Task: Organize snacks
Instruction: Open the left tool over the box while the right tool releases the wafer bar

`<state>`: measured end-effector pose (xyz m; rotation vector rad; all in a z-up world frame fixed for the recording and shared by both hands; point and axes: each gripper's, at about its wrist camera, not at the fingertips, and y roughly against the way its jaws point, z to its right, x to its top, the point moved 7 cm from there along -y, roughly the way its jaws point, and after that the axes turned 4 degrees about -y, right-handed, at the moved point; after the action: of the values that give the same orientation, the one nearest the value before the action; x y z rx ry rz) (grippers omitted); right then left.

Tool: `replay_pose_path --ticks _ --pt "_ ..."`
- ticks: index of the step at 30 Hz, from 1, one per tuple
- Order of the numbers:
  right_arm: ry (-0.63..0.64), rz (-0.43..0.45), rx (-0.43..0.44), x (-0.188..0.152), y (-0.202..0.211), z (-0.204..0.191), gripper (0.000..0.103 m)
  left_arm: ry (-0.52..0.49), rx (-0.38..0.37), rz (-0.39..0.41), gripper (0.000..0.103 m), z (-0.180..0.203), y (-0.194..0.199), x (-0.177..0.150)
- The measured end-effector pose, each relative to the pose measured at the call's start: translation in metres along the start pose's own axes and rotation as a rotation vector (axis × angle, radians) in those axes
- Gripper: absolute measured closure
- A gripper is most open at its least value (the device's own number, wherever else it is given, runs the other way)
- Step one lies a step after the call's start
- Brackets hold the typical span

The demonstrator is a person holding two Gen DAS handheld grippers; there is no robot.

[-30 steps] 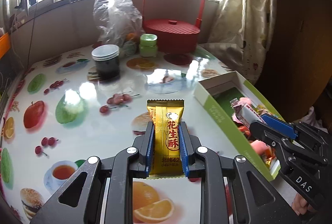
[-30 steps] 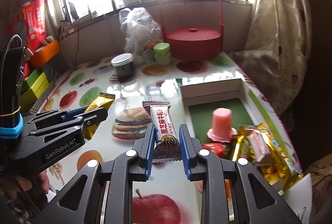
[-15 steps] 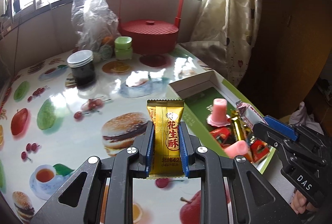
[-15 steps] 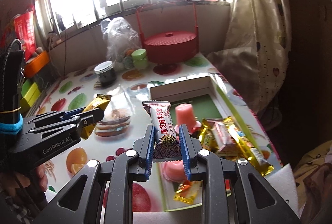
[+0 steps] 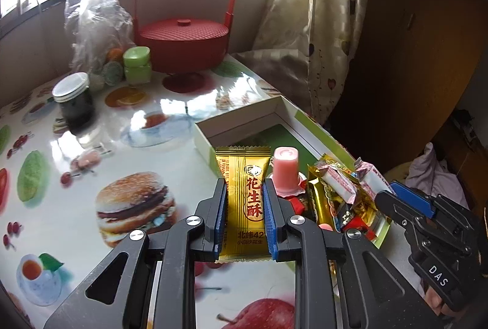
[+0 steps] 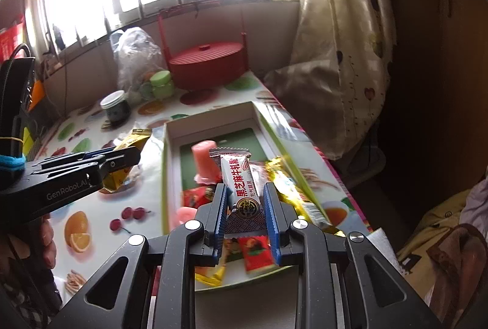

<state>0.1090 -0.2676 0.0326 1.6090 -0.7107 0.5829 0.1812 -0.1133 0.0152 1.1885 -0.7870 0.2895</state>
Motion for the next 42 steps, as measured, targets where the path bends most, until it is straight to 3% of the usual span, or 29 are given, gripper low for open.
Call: replay_pose_path --ticks 13,31,42 --pt "-0.013 -0.022 -0.060 -0.003 -0.017 0.023 0.080 0.002 -0.017 -0.046 0.080 0.008 -0.032 0.000" --pt "0.023 -0.062 0.017 -0.017 -0.031 0.001 0.080 -0.011 -0.012 -0.059 0.079 0.015 -0.049 0.006" --pt "0.027 -0.057 0.022 -0.016 -0.029 -0.002 0.072 -0.007 -0.021 -0.062 0.067 0.018 -0.050 0.005"
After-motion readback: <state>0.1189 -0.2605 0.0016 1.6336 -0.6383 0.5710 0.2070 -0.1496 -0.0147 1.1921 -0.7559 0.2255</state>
